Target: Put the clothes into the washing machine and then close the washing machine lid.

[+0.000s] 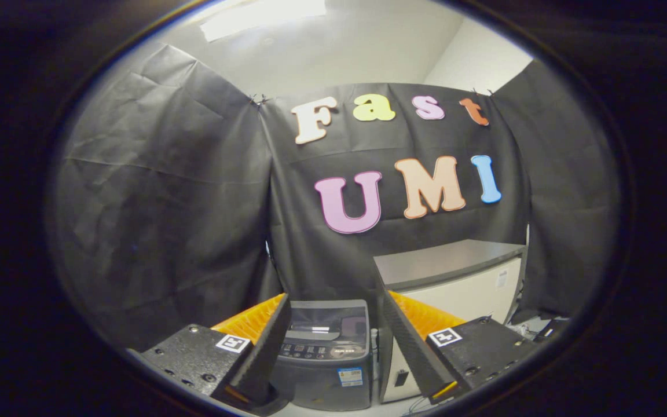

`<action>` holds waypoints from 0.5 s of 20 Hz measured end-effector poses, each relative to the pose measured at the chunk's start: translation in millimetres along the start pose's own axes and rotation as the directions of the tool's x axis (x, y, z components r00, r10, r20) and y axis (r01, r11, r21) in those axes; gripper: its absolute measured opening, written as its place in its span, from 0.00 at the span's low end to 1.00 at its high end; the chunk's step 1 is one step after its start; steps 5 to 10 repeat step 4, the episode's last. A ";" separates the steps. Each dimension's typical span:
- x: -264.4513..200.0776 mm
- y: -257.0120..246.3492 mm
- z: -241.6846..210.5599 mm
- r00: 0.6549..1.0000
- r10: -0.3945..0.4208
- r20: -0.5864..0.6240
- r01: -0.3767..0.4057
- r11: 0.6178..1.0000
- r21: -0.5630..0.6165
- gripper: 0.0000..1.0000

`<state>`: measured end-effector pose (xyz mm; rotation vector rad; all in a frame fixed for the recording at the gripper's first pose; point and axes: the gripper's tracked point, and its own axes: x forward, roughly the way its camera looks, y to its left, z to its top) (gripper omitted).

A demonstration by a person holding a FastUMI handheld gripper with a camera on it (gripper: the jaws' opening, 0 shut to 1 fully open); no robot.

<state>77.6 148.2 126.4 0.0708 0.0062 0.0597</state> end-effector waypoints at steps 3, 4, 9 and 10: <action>-1.9 -5.9 0.0 1.000 -0.005 -0.003 0.005 1.000 0.009 0.96; -0.3 -7.5 -1.5 1.000 -0.005 -0.005 0.005 1.000 0.012 0.96; -0.3 -7.5 -1.5 1.000 -0.005 -0.005 0.005 1.000 0.012 0.96; -0.3 -7.5 -1.5 1.000 -0.005 -0.005 0.005 1.000 0.012 0.96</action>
